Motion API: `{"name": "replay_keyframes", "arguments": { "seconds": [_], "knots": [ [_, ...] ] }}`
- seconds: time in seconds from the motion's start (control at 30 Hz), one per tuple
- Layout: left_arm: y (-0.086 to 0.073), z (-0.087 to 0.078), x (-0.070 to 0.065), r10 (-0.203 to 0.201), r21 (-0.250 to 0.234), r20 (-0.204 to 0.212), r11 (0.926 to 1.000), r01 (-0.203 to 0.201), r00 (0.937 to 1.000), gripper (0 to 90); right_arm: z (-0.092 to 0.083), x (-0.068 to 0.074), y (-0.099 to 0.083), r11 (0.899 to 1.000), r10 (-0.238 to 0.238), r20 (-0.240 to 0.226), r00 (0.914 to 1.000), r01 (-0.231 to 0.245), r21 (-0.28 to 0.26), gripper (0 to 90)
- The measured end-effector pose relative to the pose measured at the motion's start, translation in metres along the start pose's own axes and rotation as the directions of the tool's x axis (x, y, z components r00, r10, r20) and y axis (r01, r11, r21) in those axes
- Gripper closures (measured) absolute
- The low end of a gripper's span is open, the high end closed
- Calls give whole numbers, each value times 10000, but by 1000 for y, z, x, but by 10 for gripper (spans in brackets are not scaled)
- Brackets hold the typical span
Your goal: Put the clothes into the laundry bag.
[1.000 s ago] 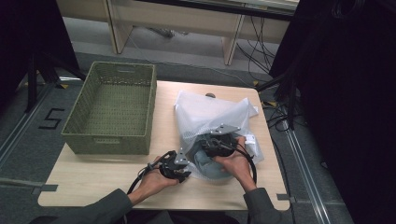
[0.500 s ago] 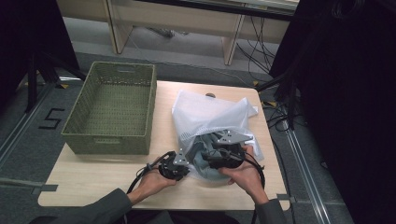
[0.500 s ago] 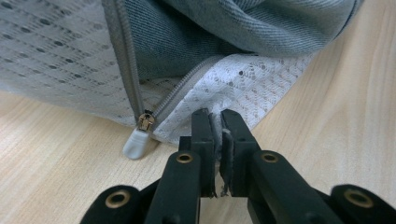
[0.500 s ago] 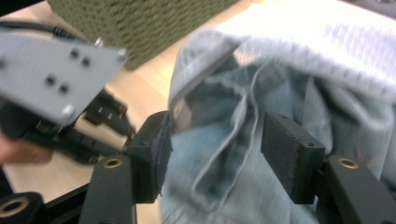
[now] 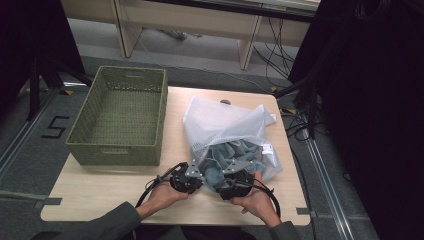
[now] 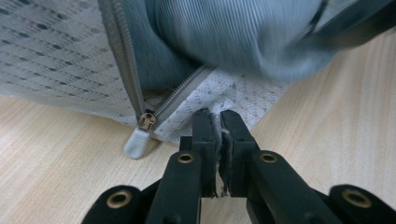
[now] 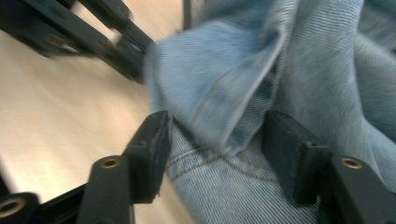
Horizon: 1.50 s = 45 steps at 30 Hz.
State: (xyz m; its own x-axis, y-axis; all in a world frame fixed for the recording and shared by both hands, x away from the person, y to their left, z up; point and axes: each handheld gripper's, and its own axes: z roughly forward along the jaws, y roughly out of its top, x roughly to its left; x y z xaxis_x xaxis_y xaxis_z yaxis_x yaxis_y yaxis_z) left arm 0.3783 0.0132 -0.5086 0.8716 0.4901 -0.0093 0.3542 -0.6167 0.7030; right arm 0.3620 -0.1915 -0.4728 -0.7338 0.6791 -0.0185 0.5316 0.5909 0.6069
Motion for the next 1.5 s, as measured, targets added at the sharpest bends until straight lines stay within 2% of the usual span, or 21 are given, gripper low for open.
{"name": "replay_keyframes", "arguments": {
  "seconds": [0.03, 0.1, 0.2, 0.33, 0.4, 0.43, 0.5, 0.57, 0.67, 0.7, 0.73, 0.77, 0.8, 0.83, 0.97, 1.1, 1.2, 1.27, 1.3, 1.37, 1.5],
  "knots": [
    [0, -1, 1, 260, 60, 28, 9996, -260, 9997, 848, 5, -2, 1, 9998, -159, 122, 9998, 158, 113, 532],
    [0, -1, -1, 179, 58, 14, 9998, -179, 9998, 851, 13, -4, 5, 9984, -472, 442, 9979, 457, 338, 678],
    [0, -2, -4, 316, 201, 49, 9993, -317, 9995, 859, 20, -6, 13, 9964, -792, 922, 9926, 761, 360, 759],
    [-1, -5, -7, 1153, 435, 32, 9924, -1153, 9933, 864, 22, -13, 28, 9974, -725, 1361, 9880, 720, 84, 783],
    [-2, -7, -6, 996, 558, 131, 9934, -1002, 9949, 865, 26, -17, 35, 9981, -542, 1604, 9856, 585, -218, 785],
    [-2, -9, -5, 1302, 778, 180, 9883, -1312, 9913, 865, 28, -20, 39, 9986, -423, 1704, 9845, 471, -242, 786],
    [-4, -9, -8, 989, 553, 148, 9935, -996, 9950, 865, 33, -25, 47, 9981, -227, 2056, 9784, 341, -522, 786],
    [-5, -13, -7, 1448, 901, 241, 9851, -1464, 9892, 865, 38, -30, 55, 9969, -38, 2327, 9725, 219, -755, 787],
    [-7, -14, -9, 1262, 712, 276, 9892, -1278, 9916, 866, 46, -39, 65, 9942, 37, 2804, 9599, 265, -1040, 785],
    [-7, -16, -7, 1541, 939, 328, 9832, -1566, 9875, 866, 47, -41, 66, 9948, 206, 2712, 9623, 75, -1020, 783],
    [-8, -16, -8, 1320, 759, 283, 9881, -1338, 9908, 866, 48, -44, 67, 9945, 233, 2610, 9651, 42, -1043, 780],
    [-9, -18, -6, 1553, 1025, 344, 9821, -1580, 9873, 866, 49, -44, 68, 9940, 530, 2635, 9632, -255, -1066, 775],
    [-10, -18, -7, 1348, 828, 282, 9871, -1367, 9905, 866, 50, -44, 68, 9941, 570, 2551, 9652, -312, -1038, 765],
    [-12, -21, -5, 1388, 946, 348, 9854, -1416, 9897, 866, 50, -44, 68, 9936, 636, 2442, 9676, -387, -1057, 745],
    [-19, -31, 2, 1395, 1231, 453, 9819, -1441, 9892, 865, 46, -34, 67, 9908, 922, 1515, 9842, -754, -1127, 673],
    [-29, -42, 11, 1324, 1373, 503, 9808, -1382, 9899, 862, 43, -23, 64, 9901, 348, 760, 9965, -240, -1383, 594],
    [-30, -47, 15, 1088, 1474, 370, 9826, -1131, 9934, 860, 32, -13, 64, 9932, 254, 208, 9995, -229, -1143, 546],
    [-29, -49, 17, 1202, 1530, 301, 9805, -1234, 9923, 858, 23, -9, 66, 9909, 234, 98, 9997, -219, -1326, 524],
    [-30, -48, 16, 910, 1410, 274, 9855, -940, 9955, 857, 18, -8, 66, 9890, 182, 22, 9998, -176, -1469, 515],
    [-30, -49, 18, 1099, 1544, 247, 9816, -1124, 9936, 856, 7, -8, 66, 9803, 191, -223, 9996, -231, -1961, 498],
    [-30, -49, 18, 681, 1397, 205, 9877, -703, 9975, 851, -15, -13, 57, 9771, 169, -277, 9995, -224, -2117, 472]
  ]
}}
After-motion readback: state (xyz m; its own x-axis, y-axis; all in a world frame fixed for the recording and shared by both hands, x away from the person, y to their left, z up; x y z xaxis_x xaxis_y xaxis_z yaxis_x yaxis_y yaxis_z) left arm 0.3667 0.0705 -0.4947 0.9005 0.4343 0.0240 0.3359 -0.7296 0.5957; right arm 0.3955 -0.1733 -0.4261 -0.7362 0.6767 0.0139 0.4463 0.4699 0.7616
